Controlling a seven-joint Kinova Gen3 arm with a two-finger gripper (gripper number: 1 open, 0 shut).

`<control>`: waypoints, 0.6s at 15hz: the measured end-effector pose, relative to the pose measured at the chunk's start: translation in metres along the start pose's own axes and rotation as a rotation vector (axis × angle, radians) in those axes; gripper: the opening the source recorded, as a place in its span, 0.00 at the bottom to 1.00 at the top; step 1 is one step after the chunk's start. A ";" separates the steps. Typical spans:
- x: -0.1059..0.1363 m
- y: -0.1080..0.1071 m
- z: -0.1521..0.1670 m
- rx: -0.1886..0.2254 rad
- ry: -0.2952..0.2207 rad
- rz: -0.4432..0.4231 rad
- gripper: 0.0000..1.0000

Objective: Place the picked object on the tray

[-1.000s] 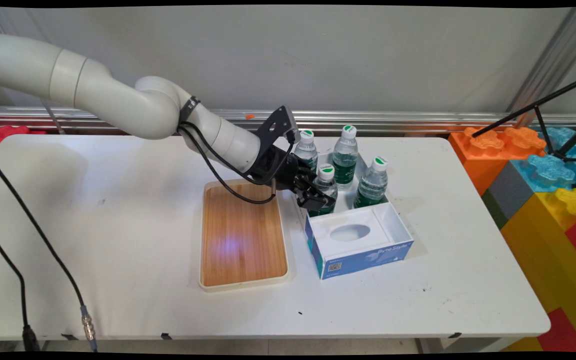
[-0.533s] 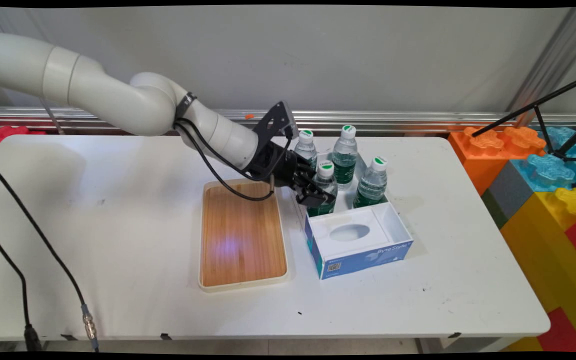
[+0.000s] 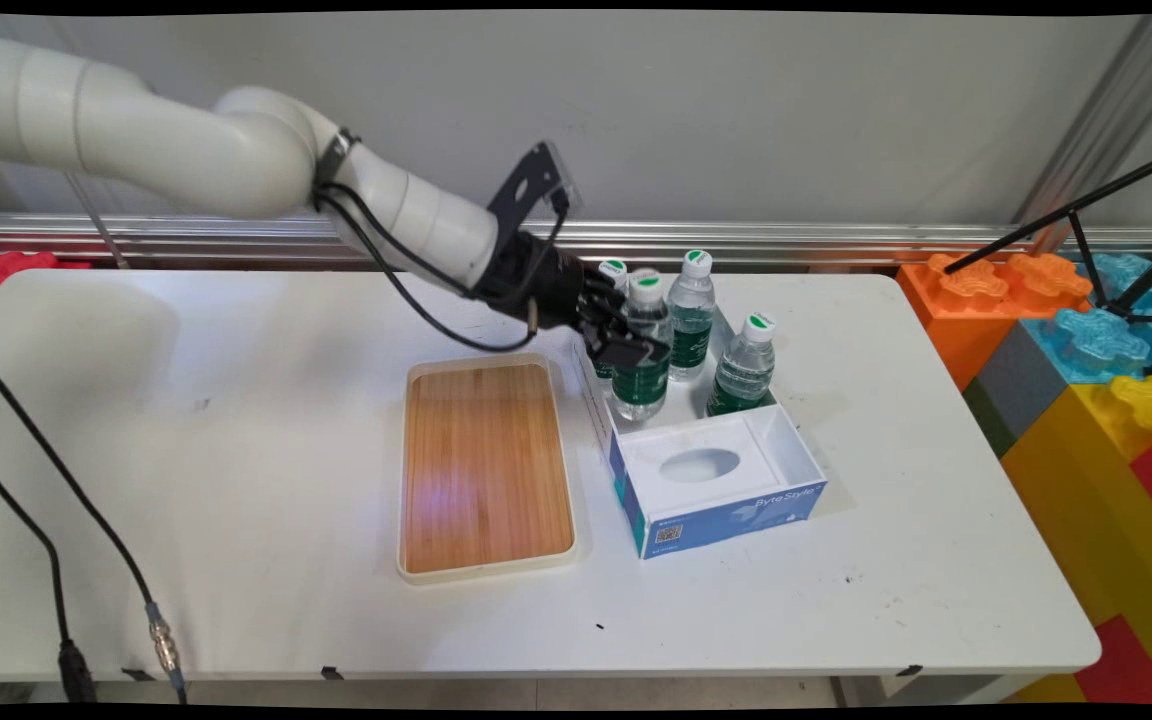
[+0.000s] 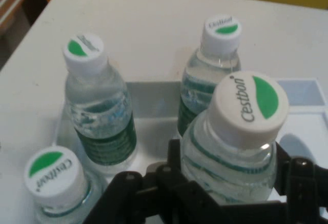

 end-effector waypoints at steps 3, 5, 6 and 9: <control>0.014 -0.001 -0.014 0.006 -0.001 -0.017 0.00; 0.023 0.000 -0.025 0.010 -0.007 -0.030 0.00; 0.029 0.000 -0.032 0.011 -0.011 -0.037 0.00; 0.039 0.001 -0.050 0.016 -0.020 -0.046 0.00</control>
